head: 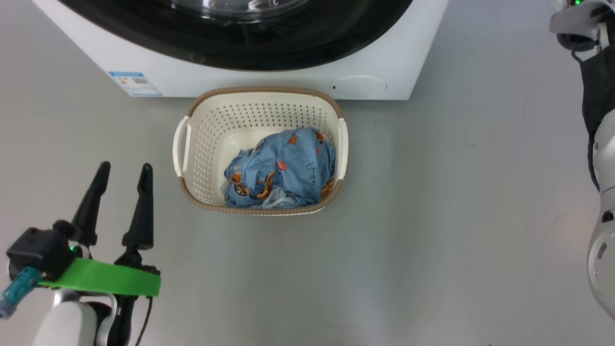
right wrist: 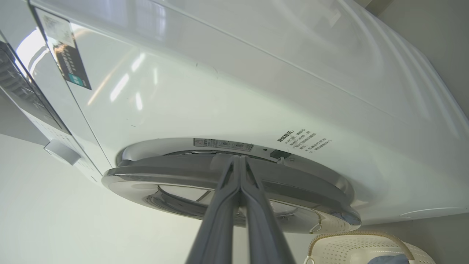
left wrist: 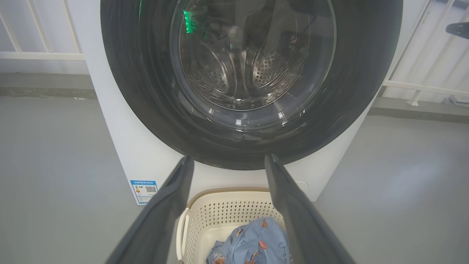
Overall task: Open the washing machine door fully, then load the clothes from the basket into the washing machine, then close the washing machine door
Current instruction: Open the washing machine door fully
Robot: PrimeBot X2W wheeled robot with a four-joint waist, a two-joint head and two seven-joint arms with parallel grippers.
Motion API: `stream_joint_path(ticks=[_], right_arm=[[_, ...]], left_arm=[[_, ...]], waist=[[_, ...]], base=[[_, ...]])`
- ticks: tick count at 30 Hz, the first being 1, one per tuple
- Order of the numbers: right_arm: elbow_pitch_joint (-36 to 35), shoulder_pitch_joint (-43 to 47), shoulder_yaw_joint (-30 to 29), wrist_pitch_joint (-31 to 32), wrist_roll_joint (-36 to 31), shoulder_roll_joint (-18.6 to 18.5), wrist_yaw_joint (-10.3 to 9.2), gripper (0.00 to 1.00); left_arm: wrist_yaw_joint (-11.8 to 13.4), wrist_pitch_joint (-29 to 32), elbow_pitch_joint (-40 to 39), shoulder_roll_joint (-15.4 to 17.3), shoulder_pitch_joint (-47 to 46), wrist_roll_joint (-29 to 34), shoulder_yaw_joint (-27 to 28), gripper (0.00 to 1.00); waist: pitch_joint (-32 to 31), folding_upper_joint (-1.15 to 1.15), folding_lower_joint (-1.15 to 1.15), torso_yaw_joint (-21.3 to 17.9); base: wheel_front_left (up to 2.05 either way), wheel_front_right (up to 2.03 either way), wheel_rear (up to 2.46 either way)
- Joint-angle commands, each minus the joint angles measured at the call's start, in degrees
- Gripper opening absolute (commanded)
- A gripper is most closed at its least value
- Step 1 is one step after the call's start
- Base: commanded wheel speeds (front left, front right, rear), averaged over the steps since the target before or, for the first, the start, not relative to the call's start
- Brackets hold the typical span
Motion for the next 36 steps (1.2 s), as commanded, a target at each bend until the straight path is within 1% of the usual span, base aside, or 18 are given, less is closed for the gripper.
stream_joint_path(ticks=[1, 8, 26, 36], right_arm=[[-2.1, -2.3, 0.3, 0.6, -1.1, 1.1, 0.09, 0.00], [-2.7, -5.4, -1.3, 1.7, -4.3, 1.7, 0.09, 0.00], [-3.9, -11.1, -6.6, 5.1, -13.5, 5.7, 0.09, 0.00], [-5.6, -11.3, -12.0, 6.3, -18.2, 7.0, 0.09, 0.00]], left_arm=[[-0.1, -0.4, -1.6, 1.4, -1.8, -0.5, 2.1, 1.00], [-0.1, -0.4, -2.1, 1.3, -2.9, -1.0, 1.8, 1.00], [-0.1, -0.4, -3.1, 0.0, -5.5, -1.8, 1.2, 1.00], [-0.1, -0.4, -3.3, -0.1, -5.3, -1.9, 0.8, 1.00]], waist=[[0.8, 0.00, 0.00, 0.7], [3.0, 0.00, 0.00, 1.9], [7.5, 0.00, 0.00, 3.9], [8.3, 0.00, 0.00, 4.7]], base=[[0.00, 0.00, 0.00], [0.00, 0.00, 0.00], [0.00, 0.00, 0.00], [0.00, 0.00, 0.00]])
